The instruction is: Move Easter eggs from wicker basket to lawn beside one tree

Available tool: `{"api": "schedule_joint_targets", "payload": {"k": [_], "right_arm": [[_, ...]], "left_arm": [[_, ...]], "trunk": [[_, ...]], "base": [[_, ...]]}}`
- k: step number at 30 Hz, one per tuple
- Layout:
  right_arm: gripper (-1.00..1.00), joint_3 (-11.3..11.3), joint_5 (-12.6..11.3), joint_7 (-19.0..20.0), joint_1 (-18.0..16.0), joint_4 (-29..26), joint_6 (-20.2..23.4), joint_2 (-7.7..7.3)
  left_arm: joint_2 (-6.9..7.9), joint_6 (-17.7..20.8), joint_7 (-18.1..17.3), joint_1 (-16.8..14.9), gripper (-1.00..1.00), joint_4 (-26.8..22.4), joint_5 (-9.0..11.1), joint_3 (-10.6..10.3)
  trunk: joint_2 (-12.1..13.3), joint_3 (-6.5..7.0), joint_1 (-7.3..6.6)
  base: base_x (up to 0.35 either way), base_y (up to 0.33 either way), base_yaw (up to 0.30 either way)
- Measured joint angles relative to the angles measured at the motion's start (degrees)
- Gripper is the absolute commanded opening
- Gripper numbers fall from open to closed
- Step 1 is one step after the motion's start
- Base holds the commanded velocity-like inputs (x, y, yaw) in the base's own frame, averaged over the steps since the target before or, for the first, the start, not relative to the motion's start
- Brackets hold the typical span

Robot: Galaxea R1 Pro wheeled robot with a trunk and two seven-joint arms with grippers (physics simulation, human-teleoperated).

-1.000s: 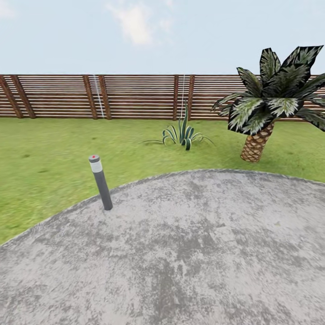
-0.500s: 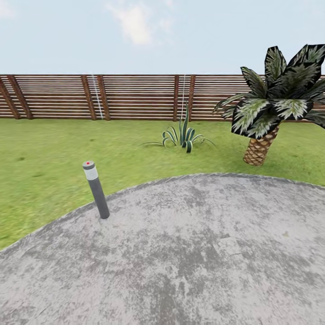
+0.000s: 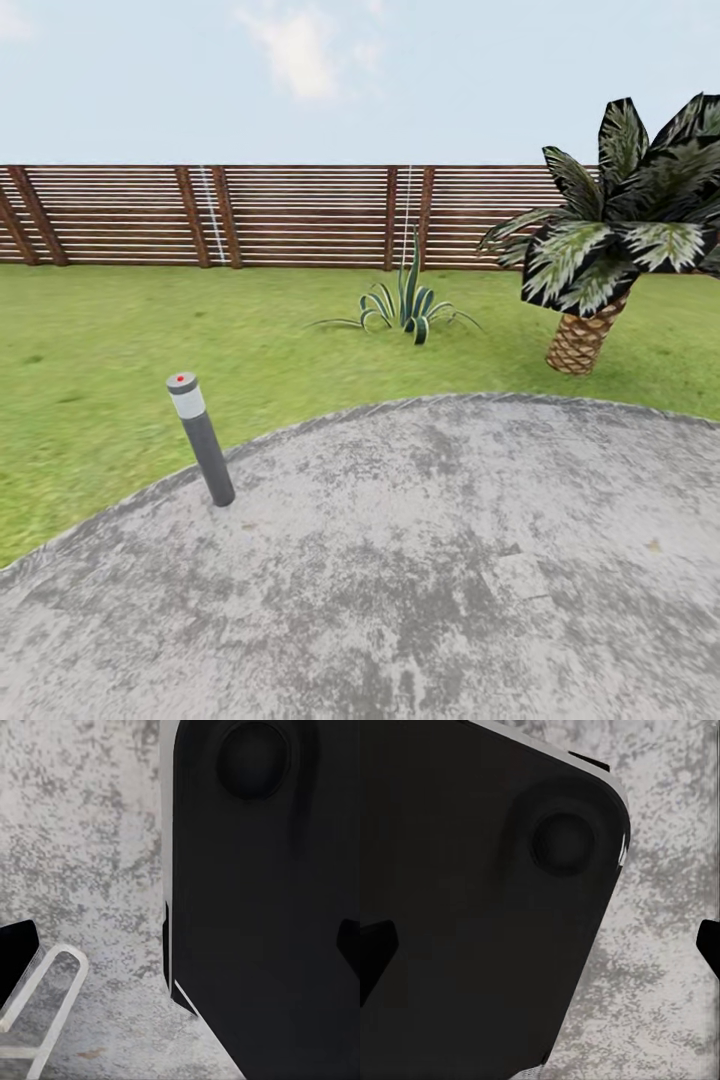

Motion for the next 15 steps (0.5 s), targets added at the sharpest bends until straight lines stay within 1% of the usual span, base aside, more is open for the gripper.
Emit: {"api": "schedule_joint_targets", "payload": {"k": [2, 5, 15], "right_arm": [[1.00, 0.00, -0.01, 0.00, 0.00, 0.00, 0.00, -0.03], [1.00, 0.01, 0.03, 0.00, 0.00, 0.00, -0.01, 0.01], [1.00, 0.03, 0.11, 0.00, 0.00, 0.09, -0.04, 0.02]], "left_arm": [[0.00, 0.00, 0.00, -0.01, 1.00, 0.00, 0.00, 0.00], [0.00, 0.00, 0.00, -0.01, 1.00, 0.00, 0.00, -0.03], [0.00, 0.00, 0.00, -0.01, 1.00, 0.00, 0.00, -0.04]], "trunk": [[0.00, 0.00, 0.00], [0.00, 0.00, 0.02], [0.00, 0.00, 0.03]], "base": [[0.320, 0.000, 0.024], [0.172, 0.000, 0.165], [0.017, 0.000, 0.280]]}}
